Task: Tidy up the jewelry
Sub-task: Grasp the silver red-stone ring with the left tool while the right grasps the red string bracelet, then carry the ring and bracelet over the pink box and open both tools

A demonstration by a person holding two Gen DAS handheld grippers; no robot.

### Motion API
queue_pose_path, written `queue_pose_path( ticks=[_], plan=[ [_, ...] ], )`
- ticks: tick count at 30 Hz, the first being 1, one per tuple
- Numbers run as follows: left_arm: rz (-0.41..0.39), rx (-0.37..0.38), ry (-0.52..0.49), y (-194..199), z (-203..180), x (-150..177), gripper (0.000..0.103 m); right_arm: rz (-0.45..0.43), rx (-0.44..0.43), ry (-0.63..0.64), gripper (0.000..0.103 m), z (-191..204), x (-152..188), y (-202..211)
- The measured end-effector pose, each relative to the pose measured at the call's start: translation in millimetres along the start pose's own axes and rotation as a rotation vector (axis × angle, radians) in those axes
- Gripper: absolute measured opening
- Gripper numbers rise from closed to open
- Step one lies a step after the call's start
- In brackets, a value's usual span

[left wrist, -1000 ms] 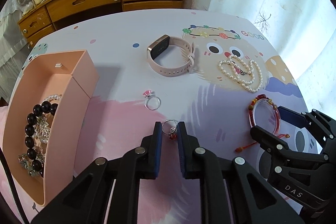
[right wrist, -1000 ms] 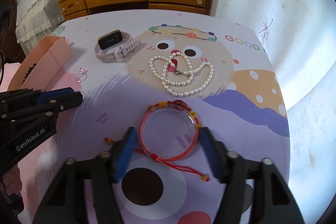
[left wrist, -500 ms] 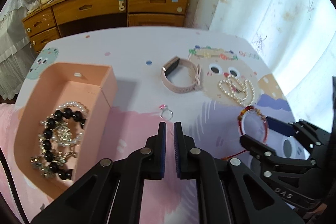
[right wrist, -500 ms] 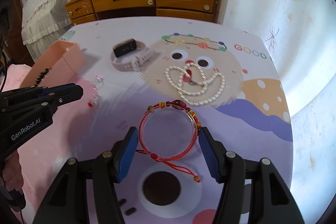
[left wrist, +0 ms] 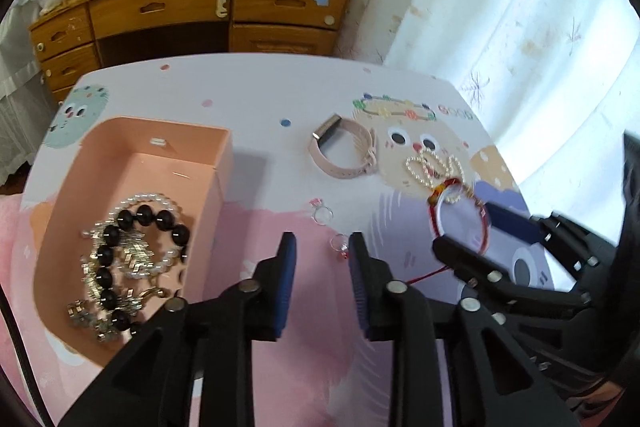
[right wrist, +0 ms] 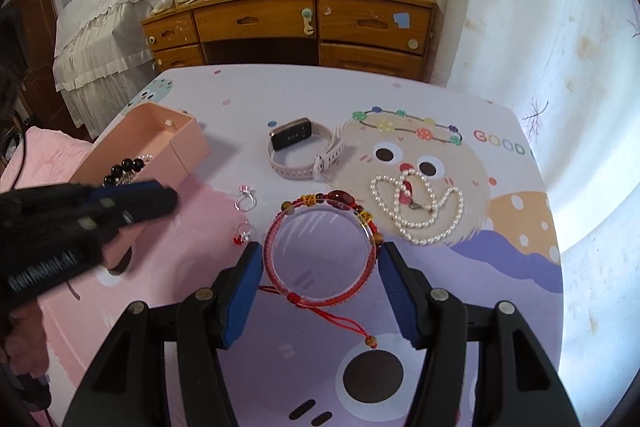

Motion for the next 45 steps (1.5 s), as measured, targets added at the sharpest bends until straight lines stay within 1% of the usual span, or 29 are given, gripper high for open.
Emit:
queue_pose_path(
  ticks=[6,11,15,19,21,22,24,26,30,34,37,40,45],
  plan=[
    [0.046,-0.022,-0.012,-28.5,-10.6,8.2,0.026,-0.004,0.062,-0.023,0.06,-22.3,0.6,5.1],
    [0.068,-0.028,-0.014,-43.3,-17.3,12.1,0.026,0.0,0.069,-0.068,0.06,-43.8,5.5,6.4],
    [0.068,-0.036,-0.03,-48.6,-24.1,13.6,0.026,0.0,0.071,-0.083,0.06,-52.7,9.5,6.0],
    [0.066,-0.065,-0.041,-53.0,-28.9,15.1,0.025,0.005,0.063,-0.089,0.06,-56.5,12.1,3.6],
    [0.054,-0.076,-0.042,-53.2,-29.3,16.1,0.022,0.005,0.059,-0.088,0.06,-57.6,12.8,3.7],
    [0.049,-0.086,-0.045,-53.2,-29.8,16.4,0.016,0.005,0.057,-0.088,0.06,-58.1,12.7,3.5],
    [0.038,-0.096,-0.051,-53.9,-29.7,16.0,0.014,0.006,0.054,-0.091,0.06,-58.8,13.2,3.3],
    [0.035,-0.106,-0.055,-54.7,-29.4,15.1,0.009,0.006,0.053,-0.094,0.06,-59.4,13.5,3.7],
    [0.035,-0.116,-0.063,-54.0,-28.4,15.0,0.006,0.007,0.053,-0.095,0.06,-60.1,14.0,3.7],
    [0.033,-0.108,-0.056,-51.1,-25.9,14.2,0.006,0.005,0.046,-0.102,0.06,-60.0,13.8,4.2],
    [0.016,-0.095,-0.057,-43.8,-25.0,11.2,0.006,-0.001,0.043,-0.101,0.06,-57.7,11.3,6.9],
    [0.005,-0.073,-0.058,-33.2,-23.4,7.3,0.006,-0.008,0.037,-0.097,0.06,-51.9,7.4,9.2],
    [-0.033,-0.072,-0.076,-7.8,-18.9,0.2,0.006,-0.03,0.033,-0.083,0.06,-34.2,-2.6,14.4]
  ],
)
Point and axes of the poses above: each gripper's, at about its wrist camera, not at the fingertips, and y roughly against the way its jaws point, z to its left, x to its underside, the point moved 1 cm from there along -y, roughly the way its jaws point, and after that the axes turned 6 degrees about y, right-handed, at the moved point
